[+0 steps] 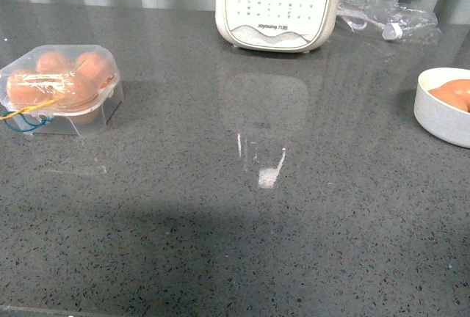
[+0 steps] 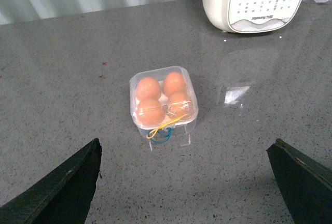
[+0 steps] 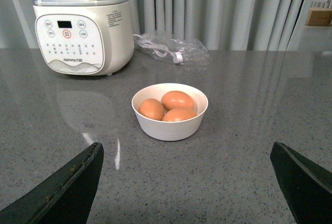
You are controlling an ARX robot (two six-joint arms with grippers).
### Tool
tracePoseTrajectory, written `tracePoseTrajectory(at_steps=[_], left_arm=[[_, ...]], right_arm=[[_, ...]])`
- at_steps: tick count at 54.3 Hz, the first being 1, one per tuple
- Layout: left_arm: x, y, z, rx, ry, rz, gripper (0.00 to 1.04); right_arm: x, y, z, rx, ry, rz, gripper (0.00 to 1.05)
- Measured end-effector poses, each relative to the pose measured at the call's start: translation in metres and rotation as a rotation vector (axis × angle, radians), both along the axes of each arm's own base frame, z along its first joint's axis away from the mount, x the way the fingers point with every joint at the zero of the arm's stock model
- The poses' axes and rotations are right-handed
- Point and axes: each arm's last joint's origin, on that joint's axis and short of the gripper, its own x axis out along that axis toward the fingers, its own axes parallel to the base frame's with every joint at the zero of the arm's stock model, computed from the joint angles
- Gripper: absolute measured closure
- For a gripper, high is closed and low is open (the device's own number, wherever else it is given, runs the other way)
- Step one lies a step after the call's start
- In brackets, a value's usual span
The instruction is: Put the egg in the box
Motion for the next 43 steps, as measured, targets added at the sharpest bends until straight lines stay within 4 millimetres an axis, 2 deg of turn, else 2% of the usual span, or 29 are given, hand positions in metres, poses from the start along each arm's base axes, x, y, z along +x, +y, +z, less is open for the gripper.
tracePoseTrajectory(at_steps=[7,9,15,18,34,38,43], left_arm=[[0.000,0.003,-0.001,-0.004,0.004,0.022,0.07],[0.000,0.004,-0.003,-0.021,-0.027,0.048,0.10],[-0.004,0.009,-0.016,-0.103,-0.201,0.074,0.28],[-0.007,0.013,-0.024,-0.120,-0.234,0.090,0.37],[-0.015,0.016,-0.060,-0.140,-0.222,0.113,0.81],[-0.018,0.016,-0.069,-0.145,-0.226,0.113,0.99],[-0.020,0.016,-0.075,-0.150,-0.227,0.114,1.01]], right_arm=[[0.000,0.000,0.000,0.000,0.000,0.000,0.07],[0.000,0.000,0.000,0.000,0.000,0.000,0.07],[0.000,0.000,0.000,0.000,0.000,0.000,0.07],[0.000,0.000,0.000,0.000,0.000,0.000,0.07],[0.000,0.000,0.000,0.000,0.000,0.000,0.07],[0.000,0.000,0.000,0.000,0.000,0.000,0.07],[0.000,0.000,0.000,0.000,0.000,0.000,0.07]])
